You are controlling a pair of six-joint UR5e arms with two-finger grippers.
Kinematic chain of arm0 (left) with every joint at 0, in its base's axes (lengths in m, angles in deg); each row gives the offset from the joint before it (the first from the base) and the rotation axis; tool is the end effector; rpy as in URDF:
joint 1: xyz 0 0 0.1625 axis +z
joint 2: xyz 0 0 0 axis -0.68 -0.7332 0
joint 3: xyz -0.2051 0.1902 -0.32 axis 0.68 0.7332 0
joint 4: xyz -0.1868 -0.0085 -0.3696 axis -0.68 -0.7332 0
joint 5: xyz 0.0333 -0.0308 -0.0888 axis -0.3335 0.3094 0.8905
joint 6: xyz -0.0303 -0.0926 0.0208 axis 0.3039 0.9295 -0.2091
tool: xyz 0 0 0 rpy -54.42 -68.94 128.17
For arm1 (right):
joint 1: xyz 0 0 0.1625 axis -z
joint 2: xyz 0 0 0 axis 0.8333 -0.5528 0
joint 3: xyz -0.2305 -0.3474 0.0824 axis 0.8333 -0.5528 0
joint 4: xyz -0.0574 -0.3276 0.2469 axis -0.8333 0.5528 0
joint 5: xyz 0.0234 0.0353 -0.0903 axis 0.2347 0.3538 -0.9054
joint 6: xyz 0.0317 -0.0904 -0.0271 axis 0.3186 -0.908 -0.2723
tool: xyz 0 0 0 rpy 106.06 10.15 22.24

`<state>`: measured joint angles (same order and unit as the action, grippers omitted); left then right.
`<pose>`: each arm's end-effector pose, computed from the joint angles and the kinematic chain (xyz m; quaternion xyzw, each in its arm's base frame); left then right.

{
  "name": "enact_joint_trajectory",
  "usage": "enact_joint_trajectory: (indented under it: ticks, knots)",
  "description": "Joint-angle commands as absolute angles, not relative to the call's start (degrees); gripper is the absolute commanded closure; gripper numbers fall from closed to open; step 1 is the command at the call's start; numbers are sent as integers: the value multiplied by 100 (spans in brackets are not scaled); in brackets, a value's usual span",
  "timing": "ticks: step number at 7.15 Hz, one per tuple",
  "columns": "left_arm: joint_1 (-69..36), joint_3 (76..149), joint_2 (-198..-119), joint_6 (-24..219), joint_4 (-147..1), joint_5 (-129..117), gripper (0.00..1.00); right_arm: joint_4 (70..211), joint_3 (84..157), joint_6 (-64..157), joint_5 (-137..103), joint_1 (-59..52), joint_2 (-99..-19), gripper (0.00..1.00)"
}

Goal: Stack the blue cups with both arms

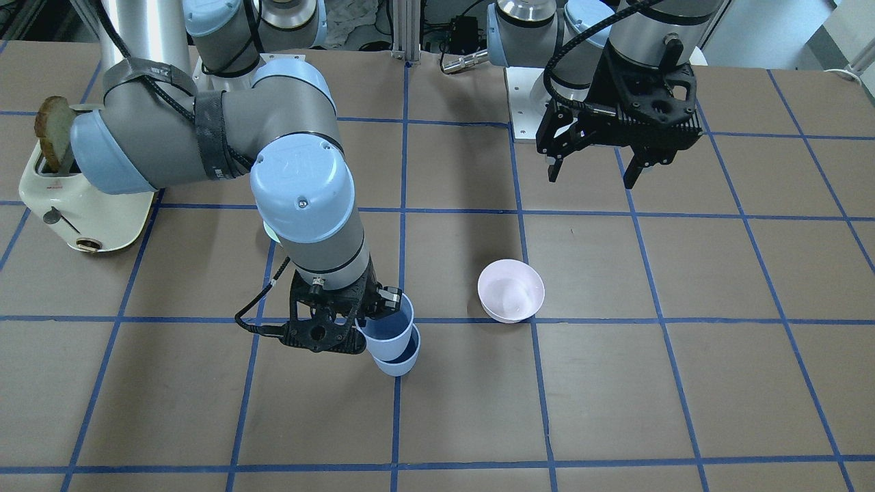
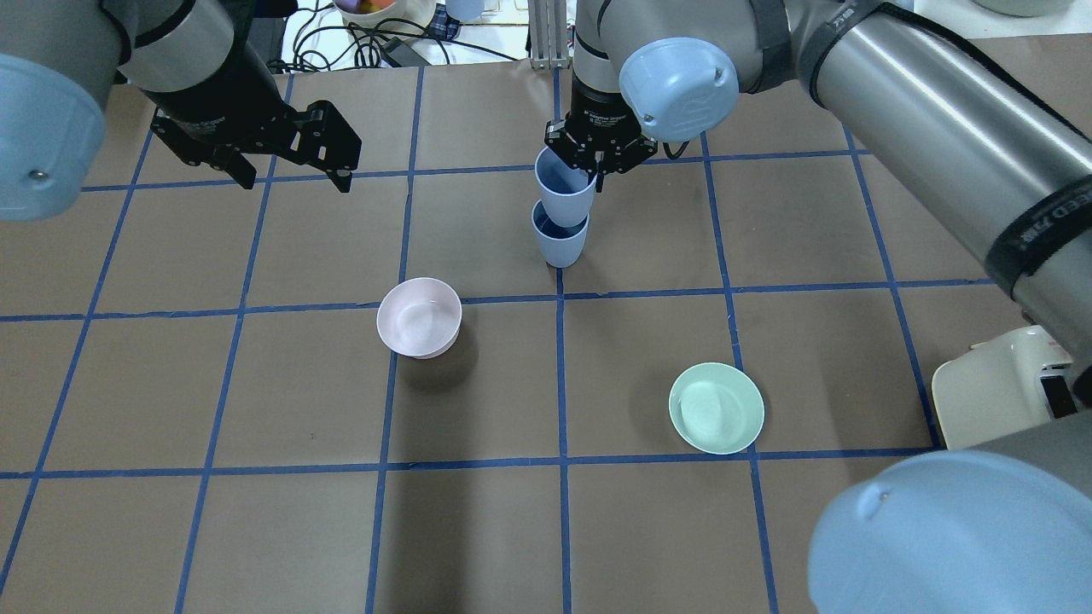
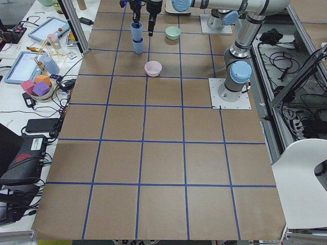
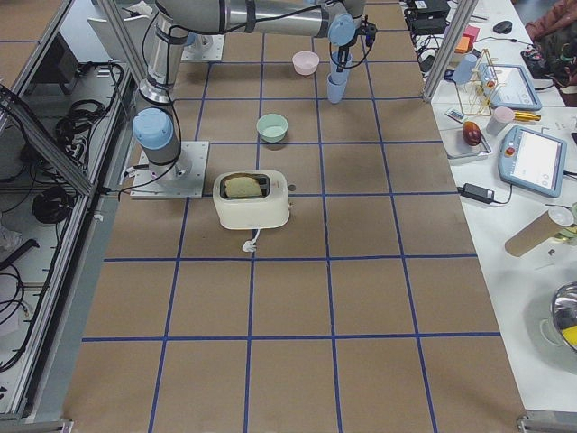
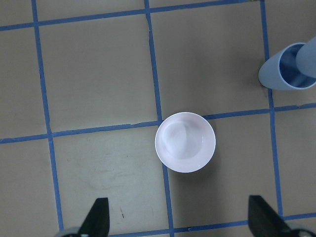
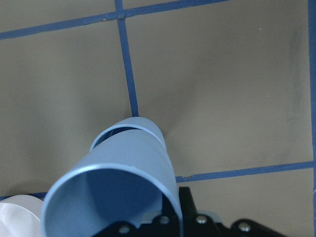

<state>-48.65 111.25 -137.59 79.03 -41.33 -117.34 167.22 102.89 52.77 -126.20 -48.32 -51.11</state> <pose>-0.1460 -0.4901 0.5116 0.0475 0.9971 -0.0601 0.0011 0.3084 -0.6224 0.3533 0.0667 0.9973 0.0076 0.0313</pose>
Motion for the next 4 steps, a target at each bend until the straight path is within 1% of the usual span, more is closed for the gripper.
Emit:
enact_joint_trajectory:
  ticks: [1, 2, 4]
  knots:
    - [-4865, 11126, -13753, 7903, -4133, -11736, 0, 16724, 10289, 5276, -12619, -4833, -5078, 100]
    - [-4865, 11126, -13753, 7903, -4133, -11736, 0, 16715, 10289, 5267, -12619, -4833, -5043, 84]
    - [-4865, 11126, -13744, 7903, -4133, -11736, 0, 16732, 10289, 5276, -12636, -4833, -5034, 2]
